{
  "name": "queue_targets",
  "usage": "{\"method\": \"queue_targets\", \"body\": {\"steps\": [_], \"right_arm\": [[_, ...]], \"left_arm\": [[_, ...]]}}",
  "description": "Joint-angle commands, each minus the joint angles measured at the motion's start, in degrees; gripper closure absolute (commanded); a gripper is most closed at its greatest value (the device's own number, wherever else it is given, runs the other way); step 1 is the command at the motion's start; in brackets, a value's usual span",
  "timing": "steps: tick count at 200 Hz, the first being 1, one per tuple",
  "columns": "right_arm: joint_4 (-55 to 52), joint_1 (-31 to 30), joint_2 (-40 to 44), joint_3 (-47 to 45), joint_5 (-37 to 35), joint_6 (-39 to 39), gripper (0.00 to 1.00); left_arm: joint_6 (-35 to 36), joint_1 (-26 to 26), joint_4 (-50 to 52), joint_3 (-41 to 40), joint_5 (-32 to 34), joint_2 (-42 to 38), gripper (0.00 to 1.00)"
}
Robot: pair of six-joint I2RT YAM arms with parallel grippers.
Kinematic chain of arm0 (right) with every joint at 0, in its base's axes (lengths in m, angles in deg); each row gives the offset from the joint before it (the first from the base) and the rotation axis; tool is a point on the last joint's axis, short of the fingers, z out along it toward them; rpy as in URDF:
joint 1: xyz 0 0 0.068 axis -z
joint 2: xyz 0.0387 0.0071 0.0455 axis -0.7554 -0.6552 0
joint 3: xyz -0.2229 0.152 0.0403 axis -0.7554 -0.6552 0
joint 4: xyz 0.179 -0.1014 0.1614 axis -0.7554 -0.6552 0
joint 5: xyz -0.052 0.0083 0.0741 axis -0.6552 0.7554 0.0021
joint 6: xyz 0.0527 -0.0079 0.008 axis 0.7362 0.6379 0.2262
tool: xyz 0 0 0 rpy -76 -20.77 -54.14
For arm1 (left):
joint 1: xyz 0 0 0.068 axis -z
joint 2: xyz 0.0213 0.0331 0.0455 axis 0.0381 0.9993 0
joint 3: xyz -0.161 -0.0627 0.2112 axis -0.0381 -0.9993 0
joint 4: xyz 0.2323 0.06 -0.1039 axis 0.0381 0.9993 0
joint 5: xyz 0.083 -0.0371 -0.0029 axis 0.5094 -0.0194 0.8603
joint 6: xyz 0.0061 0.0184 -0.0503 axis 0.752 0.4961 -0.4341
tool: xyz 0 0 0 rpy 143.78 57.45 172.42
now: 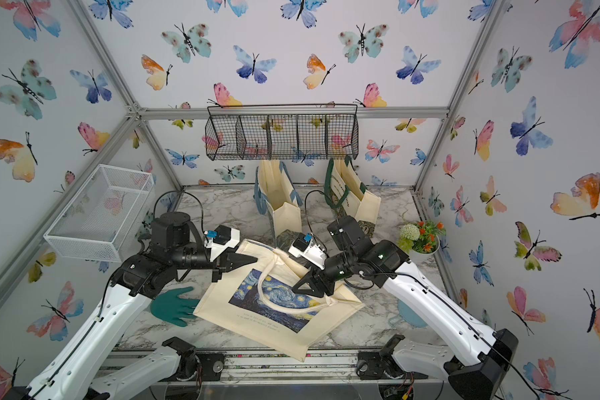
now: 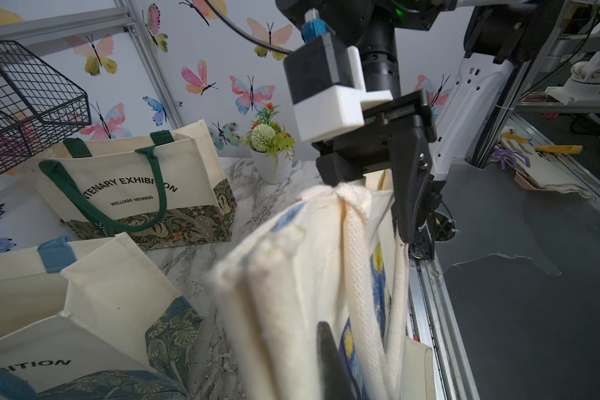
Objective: Put away the canvas bag
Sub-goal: Press the canvas bag.
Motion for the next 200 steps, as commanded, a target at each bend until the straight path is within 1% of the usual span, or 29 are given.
{"method": "queue_targets", "body": {"steps": [1, 65, 110, 146, 200], "right_arm": [[-4.24, -0.11, 2.29, -1.93, -0.86, 0.69, 0.55], [-6.78, -0.11, 9.55, -3.84, -1.15, 4.92, 0.55], [-10.08, -0.11, 8.67, -4.92, -2.72, 7.38, 0.54], [-12.12, -0.16, 10.32, -6.11, -4.05, 8.39, 0.53], [-14.76, -0.12, 12.59, -7.77, -5.11, 10.36, 0.53]], "left_arm": [[-0.4, -1.87, -1.71, 2.72, -0.03, 0.91, 1.0], [-4.42, -4.43, -6.6, 2.47, 4.15, 3.87, 1.0], [-6.41, -5.89, -8.63, 3.23, 4.62, 5.36, 1.0], [-7.79, -7.29, -9.2, 4.47, 4.51, 6.51, 1.0], [-9.68, -8.01, -11.04, 4.53, 4.94, 7.45, 1.0]]}}
